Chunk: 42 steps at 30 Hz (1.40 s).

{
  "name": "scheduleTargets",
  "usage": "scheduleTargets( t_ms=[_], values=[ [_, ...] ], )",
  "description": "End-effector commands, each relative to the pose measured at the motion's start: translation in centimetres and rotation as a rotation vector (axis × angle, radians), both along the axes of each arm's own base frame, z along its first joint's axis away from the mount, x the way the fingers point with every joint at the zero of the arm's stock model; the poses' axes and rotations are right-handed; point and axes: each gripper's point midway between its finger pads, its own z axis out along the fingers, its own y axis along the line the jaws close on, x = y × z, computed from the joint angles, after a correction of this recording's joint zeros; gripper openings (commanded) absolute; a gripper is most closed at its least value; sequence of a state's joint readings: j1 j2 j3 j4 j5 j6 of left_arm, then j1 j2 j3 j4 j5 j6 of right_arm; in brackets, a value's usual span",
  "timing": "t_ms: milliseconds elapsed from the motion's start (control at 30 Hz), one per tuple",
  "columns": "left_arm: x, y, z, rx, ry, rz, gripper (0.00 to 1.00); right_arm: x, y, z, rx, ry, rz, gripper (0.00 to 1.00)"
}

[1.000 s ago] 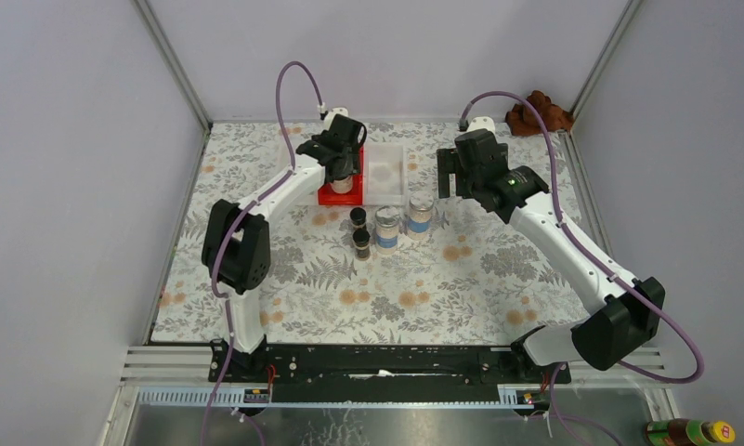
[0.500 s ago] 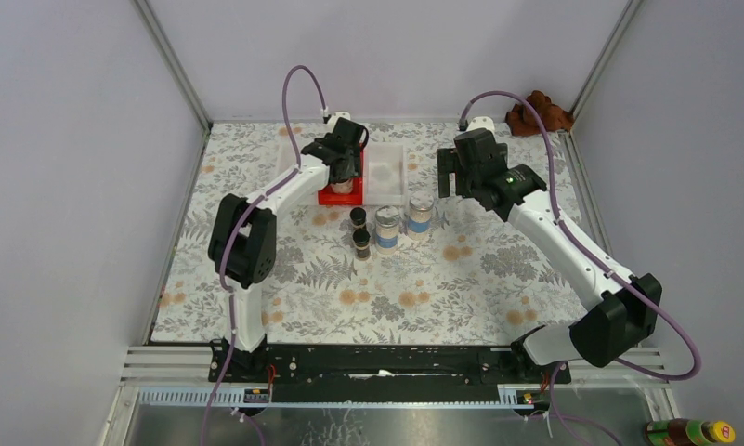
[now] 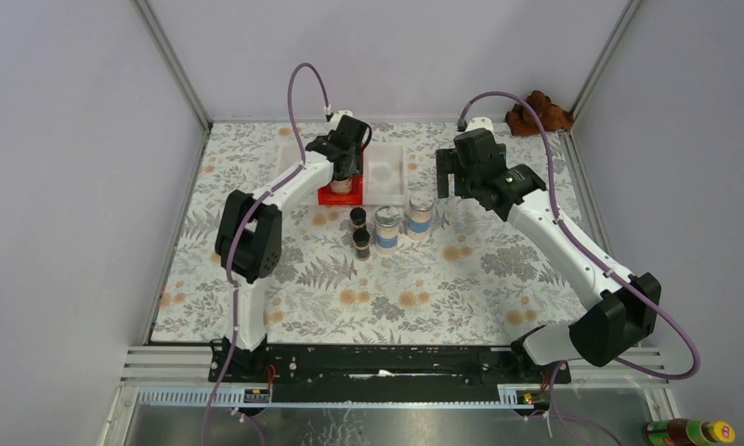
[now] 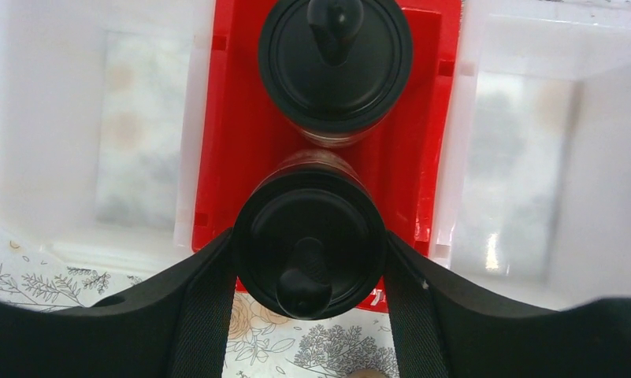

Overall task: Organize the condiment bottles
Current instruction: Place the bottle in the storage box.

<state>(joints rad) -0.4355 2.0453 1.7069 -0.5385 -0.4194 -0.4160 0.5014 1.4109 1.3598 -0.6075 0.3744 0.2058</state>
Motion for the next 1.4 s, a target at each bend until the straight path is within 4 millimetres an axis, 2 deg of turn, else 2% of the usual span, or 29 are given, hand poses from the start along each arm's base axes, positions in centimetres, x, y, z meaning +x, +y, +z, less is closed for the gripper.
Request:
scheduleTargets(
  t_ms=[0, 167, 333, 433, 667, 900, 1000, 1133, 1367],
  values=[
    [1.7, 1.1, 1.9, 0.013, -0.062, 0.057, 0.52, 0.2, -0.1, 0.6, 0.009, -0.021, 0.004, 1.0],
    [1.5, 1.2, 1.7, 0.009, -0.05, 0.063, 0.73, 0.1, -0.2, 0.6, 0.009, -0.021, 0.006, 1.0],
    [1.4, 1.0, 1.5, 0.002, -0.044, 0.058, 0.84, 0.0, -0.1, 0.6, 0.012, -0.019, 0.01, 1.0],
    [1.5, 0.8, 1.8, -0.006, -0.046, 0.051, 0.86, 0.0, 0.0, 0.7, 0.015, -0.019, 0.011, 1.0],
    [1.4, 0.8, 2.5, -0.009, -0.054, 0.043, 0.86, 0.0, 0.0, 0.9, 0.022, -0.026, 0.01, 1.0],
    [1.1, 0.9, 1.6, 0.0, -0.032, 0.041, 0.84, -0.3, 0.1, 1.1, 0.034, -0.026, 0.009, 1.0],
    [1.1, 0.9, 0.9, 0.003, -0.02, 0.041, 0.79, -0.4, -0.1, 1.0, 0.032, -0.023, 0.005, 1.0],
    [1.1, 0.9, 0.4, -0.001, -0.018, 0.041, 0.67, -0.6, -0.4, 1.1, 0.027, -0.023, 0.0, 1.0],
    [1.1, 0.8, 0.0, -0.009, -0.011, 0.043, 0.66, -0.6, -0.6, 1.3, 0.016, -0.026, -0.002, 1.0]
  ],
)
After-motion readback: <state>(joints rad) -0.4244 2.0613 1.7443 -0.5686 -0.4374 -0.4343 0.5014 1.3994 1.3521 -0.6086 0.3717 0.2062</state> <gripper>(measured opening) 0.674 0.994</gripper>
